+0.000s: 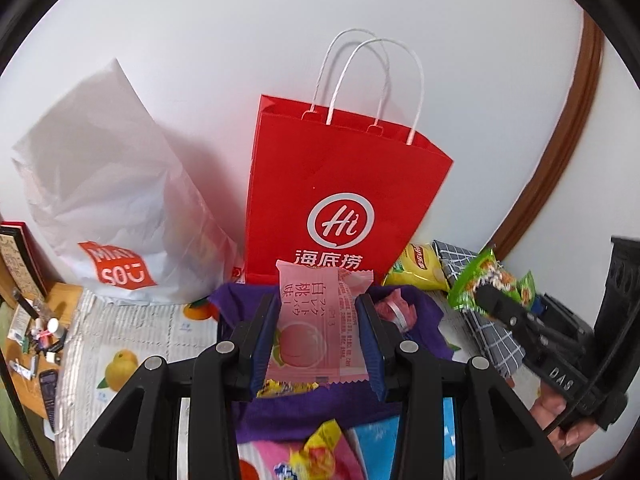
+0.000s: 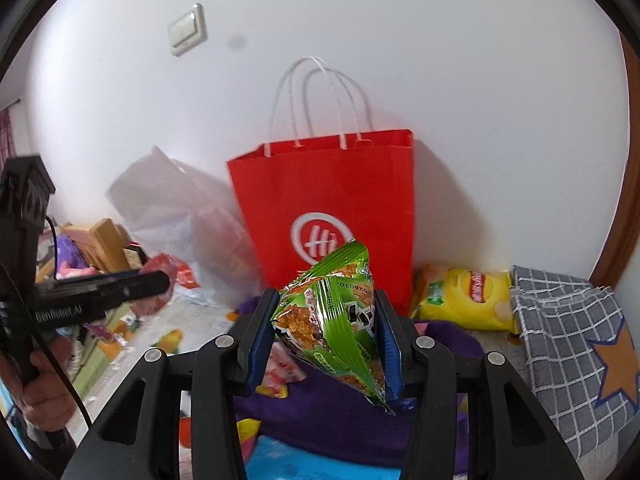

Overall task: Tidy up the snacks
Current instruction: 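Open the right tool to drop the green packet while the left tool regrips the pink packet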

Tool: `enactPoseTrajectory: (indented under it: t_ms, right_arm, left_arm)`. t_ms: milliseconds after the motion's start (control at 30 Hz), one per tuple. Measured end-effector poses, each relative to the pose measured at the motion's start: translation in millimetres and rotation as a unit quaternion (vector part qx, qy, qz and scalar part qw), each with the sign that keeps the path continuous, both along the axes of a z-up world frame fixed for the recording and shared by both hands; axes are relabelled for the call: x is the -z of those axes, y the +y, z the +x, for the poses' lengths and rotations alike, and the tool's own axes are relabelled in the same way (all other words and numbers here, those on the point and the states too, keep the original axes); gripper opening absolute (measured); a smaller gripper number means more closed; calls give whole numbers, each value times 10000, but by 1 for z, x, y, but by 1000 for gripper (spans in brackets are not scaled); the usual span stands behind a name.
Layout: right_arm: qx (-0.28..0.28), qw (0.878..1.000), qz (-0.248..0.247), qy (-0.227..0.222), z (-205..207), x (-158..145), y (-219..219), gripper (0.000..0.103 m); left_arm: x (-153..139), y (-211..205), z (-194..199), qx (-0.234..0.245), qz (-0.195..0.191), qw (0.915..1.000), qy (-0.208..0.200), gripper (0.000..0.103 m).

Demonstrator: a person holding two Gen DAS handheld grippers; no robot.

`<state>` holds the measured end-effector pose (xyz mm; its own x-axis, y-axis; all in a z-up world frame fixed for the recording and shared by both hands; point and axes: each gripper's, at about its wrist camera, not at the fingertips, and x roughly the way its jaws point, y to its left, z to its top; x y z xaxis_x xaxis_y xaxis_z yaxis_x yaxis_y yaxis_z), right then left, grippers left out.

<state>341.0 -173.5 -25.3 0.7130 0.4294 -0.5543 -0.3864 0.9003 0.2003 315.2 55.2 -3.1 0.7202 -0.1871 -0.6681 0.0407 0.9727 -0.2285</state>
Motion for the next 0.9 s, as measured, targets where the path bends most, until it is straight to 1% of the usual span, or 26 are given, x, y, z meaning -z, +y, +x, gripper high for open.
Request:
enactPoseTrajectory:
  t_ms: [67,133,200,300,333,367,567,633,767,900]
  right_arm:
    - [-36,9998,-77,204,10,11,-1,46]
    - [0,9992,-143,362,19,21,-4,46]
    - [-10,9987,-244,441,25,29,-6,46]
    - [30,9981,-376,480,28,37,-11,46]
    - [48,9979,-399,503,29,39,-14,46]
    - [65,9978,-394,522,30,40,-16,46]
    - [120,9983,-247,522,30,37,-30,46]
    - [109,9982,-274,528,31,38,-29,46]
    - [-33,9972,-492,562,31,45,-19,46]
    - [-269,9949,-658,715,34,58,-5,46]
  left_arm:
    - [11,2,8,-6,-20,10000,80,38]
    - [23,5,19,-36,63,9993,354,38]
    - [30,11,23,-71,-59,9988,474,38]
    - [33,18,24,-128,-85,9986,501,38]
    - [33,19,24,-141,-80,9986,506,34]
    - [33,20,24,-131,-92,9985,519,32]
    - [34,15,25,-59,14,9989,461,30]
    - [36,13,26,2,15,9988,493,30]
    - [38,16,28,-41,5,9984,565,30]
    - [42,22,30,-123,-51,9977,670,30]
